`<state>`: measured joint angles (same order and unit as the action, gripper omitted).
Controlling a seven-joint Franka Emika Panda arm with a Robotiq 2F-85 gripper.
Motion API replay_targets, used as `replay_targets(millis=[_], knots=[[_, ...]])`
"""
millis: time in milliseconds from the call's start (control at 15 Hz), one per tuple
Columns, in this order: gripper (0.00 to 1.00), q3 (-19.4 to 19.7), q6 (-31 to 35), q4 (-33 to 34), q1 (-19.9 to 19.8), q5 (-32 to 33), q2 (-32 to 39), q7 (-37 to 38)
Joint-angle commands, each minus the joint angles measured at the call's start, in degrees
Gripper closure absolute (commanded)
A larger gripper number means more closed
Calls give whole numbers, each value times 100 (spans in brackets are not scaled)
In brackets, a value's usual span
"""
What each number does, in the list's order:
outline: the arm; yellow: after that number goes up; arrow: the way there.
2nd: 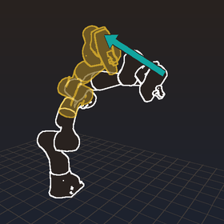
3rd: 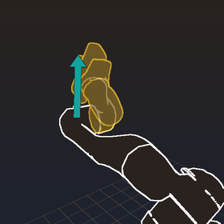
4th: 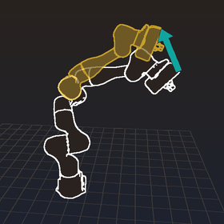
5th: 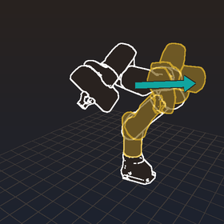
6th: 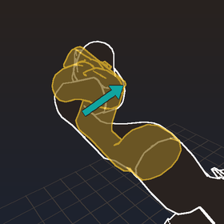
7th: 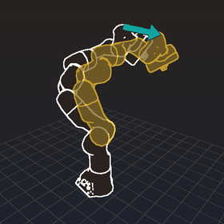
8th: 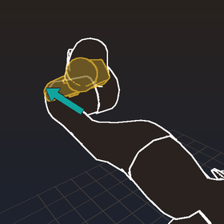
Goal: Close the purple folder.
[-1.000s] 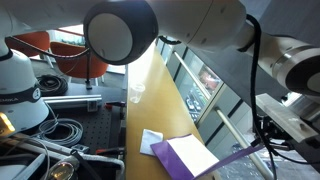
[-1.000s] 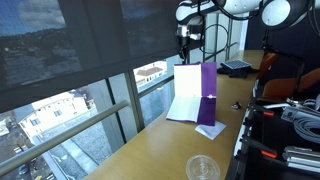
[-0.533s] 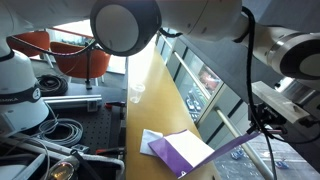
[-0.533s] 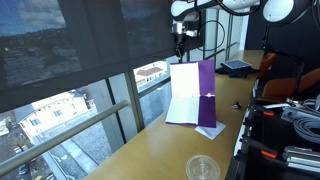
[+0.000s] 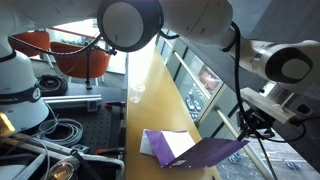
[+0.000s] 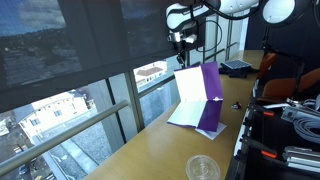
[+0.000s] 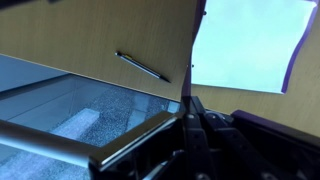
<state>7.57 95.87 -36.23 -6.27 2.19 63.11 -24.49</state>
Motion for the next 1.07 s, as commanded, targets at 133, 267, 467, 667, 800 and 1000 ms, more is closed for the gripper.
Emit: replay_targets(millis=[133, 267, 467, 667, 800, 1000], knots=[[100, 150, 558, -925, 314, 476, -304, -240], [100, 142, 861, -1296, 414, 588, -386, -232], [100, 116, 1238, -1820, 580, 744, -565, -186], [100, 61, 1545, -2530, 878, 810, -960, -95], [100, 38, 1734, -3097, 1137, 833, -1271, -62], [66, -356, 1834, -3858, 1281, 1201, -1708, 223]])
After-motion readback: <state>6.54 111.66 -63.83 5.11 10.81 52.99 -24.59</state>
